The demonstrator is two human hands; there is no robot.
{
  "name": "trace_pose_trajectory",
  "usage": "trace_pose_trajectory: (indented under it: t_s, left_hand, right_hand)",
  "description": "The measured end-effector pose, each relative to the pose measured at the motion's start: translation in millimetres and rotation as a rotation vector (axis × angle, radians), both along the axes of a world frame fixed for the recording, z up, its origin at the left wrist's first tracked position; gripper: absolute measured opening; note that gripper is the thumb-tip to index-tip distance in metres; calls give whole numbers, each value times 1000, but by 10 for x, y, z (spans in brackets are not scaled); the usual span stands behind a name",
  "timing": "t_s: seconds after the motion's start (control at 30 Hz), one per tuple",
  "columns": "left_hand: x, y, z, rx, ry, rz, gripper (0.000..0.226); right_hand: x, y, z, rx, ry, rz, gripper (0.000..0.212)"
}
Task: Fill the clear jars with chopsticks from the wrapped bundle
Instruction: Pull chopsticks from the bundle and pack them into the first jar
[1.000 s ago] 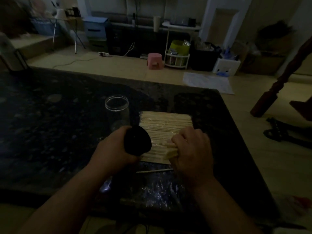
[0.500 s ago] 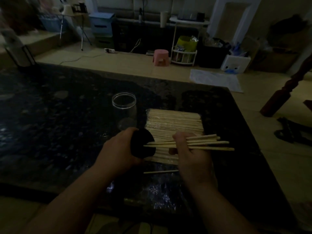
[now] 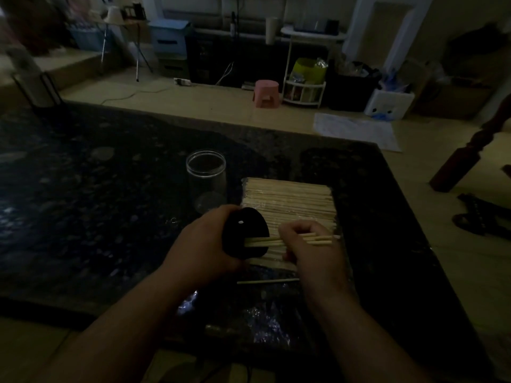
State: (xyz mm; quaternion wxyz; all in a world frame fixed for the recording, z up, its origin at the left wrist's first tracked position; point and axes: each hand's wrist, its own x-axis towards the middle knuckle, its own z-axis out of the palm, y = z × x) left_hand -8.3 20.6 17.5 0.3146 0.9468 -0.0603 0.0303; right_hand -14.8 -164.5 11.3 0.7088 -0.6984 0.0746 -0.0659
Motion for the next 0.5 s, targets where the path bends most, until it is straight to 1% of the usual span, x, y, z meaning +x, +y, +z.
trace_pose_trajectory:
  t_s: [0.03,0.13,0.23,0.27,0.37,0.43,0.5]
  left_hand:
    - [1,1,1,-4,6,6,86]
    - [7,7,-5,-22,27,27,87]
    - [17,34,3,-28,39,33,90]
    - [22,47,9,-31,39,37,90]
    - [28,72,29,-49,43,71,90]
    - [20,73,39,-56,42,92,89]
    - [14,69,45,-50,42,108,89]
  right_hand:
    - [2,1,-4,0,8,17,13]
    - [7,-22,-31,40,34,91,38]
    - [-4,-64,-50,84,68,154,51]
    - [-12,-83,-46,54,86,183,50]
    - [-38,-134,-23,-6,124,176,28]
    - [-40,-174,-48,-44,120,156,21]
    - [-32,-236,-81,-256,79,141,15]
